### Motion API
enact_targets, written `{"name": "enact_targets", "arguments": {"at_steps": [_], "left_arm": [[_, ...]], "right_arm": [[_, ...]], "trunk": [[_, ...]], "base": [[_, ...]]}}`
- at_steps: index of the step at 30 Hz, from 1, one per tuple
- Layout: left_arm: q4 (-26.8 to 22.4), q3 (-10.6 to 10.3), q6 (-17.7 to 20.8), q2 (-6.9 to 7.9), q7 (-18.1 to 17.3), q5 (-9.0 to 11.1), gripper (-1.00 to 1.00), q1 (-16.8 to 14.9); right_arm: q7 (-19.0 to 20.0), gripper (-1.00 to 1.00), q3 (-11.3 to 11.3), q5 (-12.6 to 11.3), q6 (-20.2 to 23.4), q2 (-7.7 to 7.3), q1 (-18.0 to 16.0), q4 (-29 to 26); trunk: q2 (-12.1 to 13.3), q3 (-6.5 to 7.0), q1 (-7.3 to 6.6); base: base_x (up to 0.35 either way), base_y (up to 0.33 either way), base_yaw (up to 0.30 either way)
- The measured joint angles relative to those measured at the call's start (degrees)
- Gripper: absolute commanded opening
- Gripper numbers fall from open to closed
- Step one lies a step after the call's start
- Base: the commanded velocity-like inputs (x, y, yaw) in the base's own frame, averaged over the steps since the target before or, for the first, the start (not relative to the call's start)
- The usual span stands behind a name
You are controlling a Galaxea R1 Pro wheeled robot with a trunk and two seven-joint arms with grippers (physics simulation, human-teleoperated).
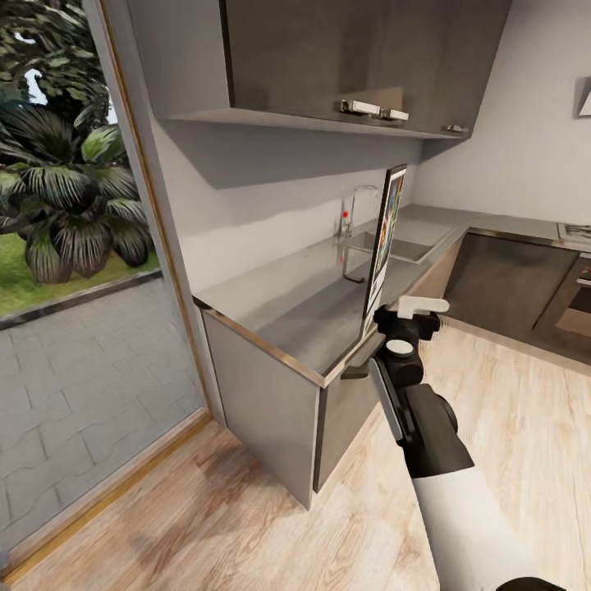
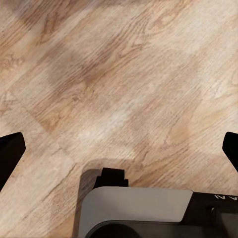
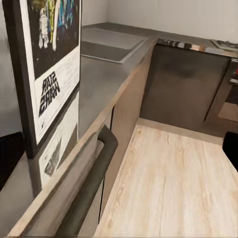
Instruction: Pick up the poster from the kitchen countertop and hang it on one of the wall nails in the kitchen.
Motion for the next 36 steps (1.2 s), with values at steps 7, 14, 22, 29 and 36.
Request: {"name": "enact_targets", "arguments": {"at_steps": [7,14,22,29,36], "left_arm": [[0.0,0.0,0.0,0.0,0.0,0.0,1.0,0.0],[0.0,-0.1,-0.1,0.0,0.0,0.0,1.0,0.0],[-0.1,-0.1,0.0,0.0,0.0,0.0,1.0,0.0],[-0.1,0.0,0.0,0.0,0.0,0.0,1.0,0.0],[-0.1,0.1,-0.1,0.0,0.0,0.0,1.0,0.0]], "right_arm": [[-0.4,1.0,3.3,-3.7,-0.1,0.61,-0.4,1.0],[-0.5,1.0,5.9,-6.2,0.0,0.77,-0.4,1.7],[-0.4,1.0,6.3,-9.1,0.2,0.77,-0.4,1.9],[-0.4,1.0,6.3,-9.4,0.2,0.77,-0.3,1.8],[-0.2,1.0,7.5,-9.4,0.1,0.8,-2.1,4.3]], "trunk": [[0.0,0.0,0.0],[0.0,0.0,0.0],[0.0,0.0,-0.01],[0.0,0.0,-0.01],[0.0,0.0,0.0]], "base": [[0.0,0.0,0.0],[0.0,0.0,0.0],[0.054,-0.015,0.0],[0.211,-0.09,0.0],[0.025,-0.011,0.0]]}}
